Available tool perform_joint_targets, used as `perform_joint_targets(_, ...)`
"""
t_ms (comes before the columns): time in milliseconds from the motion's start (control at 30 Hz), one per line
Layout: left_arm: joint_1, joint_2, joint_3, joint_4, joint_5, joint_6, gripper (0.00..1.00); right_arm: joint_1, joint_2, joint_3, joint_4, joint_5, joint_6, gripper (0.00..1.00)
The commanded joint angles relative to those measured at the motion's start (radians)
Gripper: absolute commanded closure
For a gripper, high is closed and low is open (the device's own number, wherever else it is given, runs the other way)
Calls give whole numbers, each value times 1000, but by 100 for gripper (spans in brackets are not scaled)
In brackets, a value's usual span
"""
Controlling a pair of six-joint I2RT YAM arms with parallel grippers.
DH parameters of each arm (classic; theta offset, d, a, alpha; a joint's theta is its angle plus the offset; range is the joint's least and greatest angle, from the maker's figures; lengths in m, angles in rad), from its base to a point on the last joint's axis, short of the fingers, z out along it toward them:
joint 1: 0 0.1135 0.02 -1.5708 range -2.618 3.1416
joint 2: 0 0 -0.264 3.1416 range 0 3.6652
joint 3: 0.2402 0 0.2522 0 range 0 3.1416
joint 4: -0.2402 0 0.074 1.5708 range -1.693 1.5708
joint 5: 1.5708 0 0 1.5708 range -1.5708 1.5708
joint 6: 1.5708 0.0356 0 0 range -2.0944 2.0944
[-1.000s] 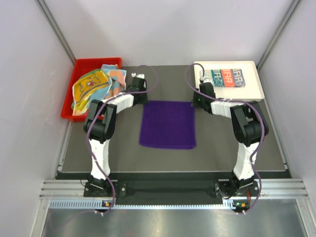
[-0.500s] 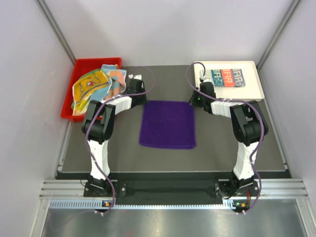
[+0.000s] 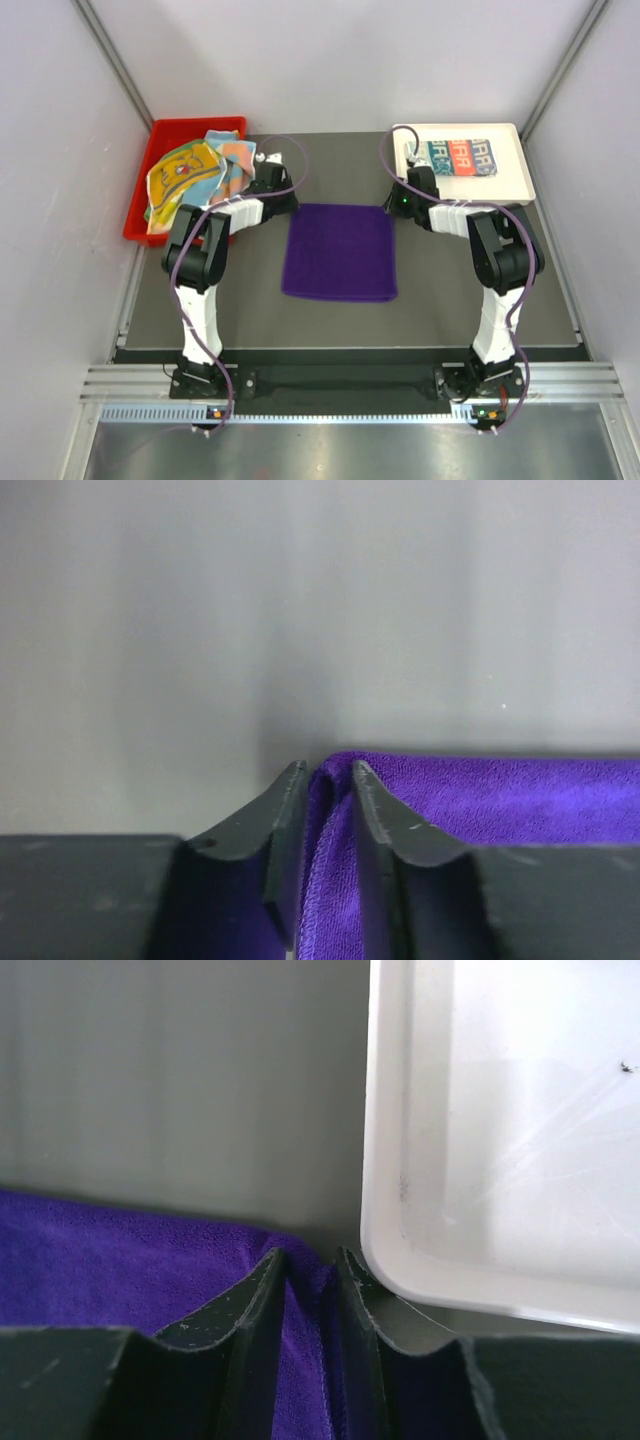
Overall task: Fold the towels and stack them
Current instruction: Fold the towel
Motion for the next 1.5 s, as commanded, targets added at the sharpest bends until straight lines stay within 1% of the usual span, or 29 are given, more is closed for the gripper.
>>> perform_joint_targets(0, 8, -40, -36, 1, 20, 0, 68, -15, -2, -7, 30, 29, 4, 72)
perform_joint_targets(100, 10, -49, -50, 16, 31, 1, 64, -13, -5, -15, 28, 45, 4, 71)
perform_joint_targets(367, 19, -53, -60, 47, 77, 1, 59, -15, -13, -16, 37, 52, 2, 63)
perform_joint_targets(600, 31, -60, -80, 82, 128, -11, 57, -15, -11, -19, 53, 39, 10, 63)
perform_joint_targets(733, 33, -33, -50, 50, 134, -8, 58, -15, -1, -15, 45, 39, 15, 65)
perform_joint_targets(800, 34, -25, -43, 27, 109, -8, 59, -13, 1, -15, 44, 39, 16, 66)
perform_joint_targets(900, 34, -20, -47, 23, 82, -14, 64, -15, 6, -12, 41, 36, 15, 67)
perform_joint_targets(933, 34, -19, -45, 18, 74, -17, 66, -15, 6, -12, 41, 36, 15, 70)
perform_joint_targets(1100, 34, -5, -30, 10, 75, -20, 74, -15, 12, -7, 38, 29, 15, 75)
perform_joint_targets(1133, 34, -5, -30, 10, 74, -20, 78, -15, 12, -7, 38, 28, 15, 77)
perform_joint_targets(1233, 34, -8, -30, 16, 60, -29, 84, -13, 13, -7, 41, 25, 13, 80)
perform_joint_targets(1433, 34, -16, -37, 46, 59, -51, 90, -15, 13, -9, 50, 13, 15, 84)
perform_joint_targets(1467, 34, -19, -39, 49, 60, -55, 93, -15, 13, -10, 53, 13, 15, 84)
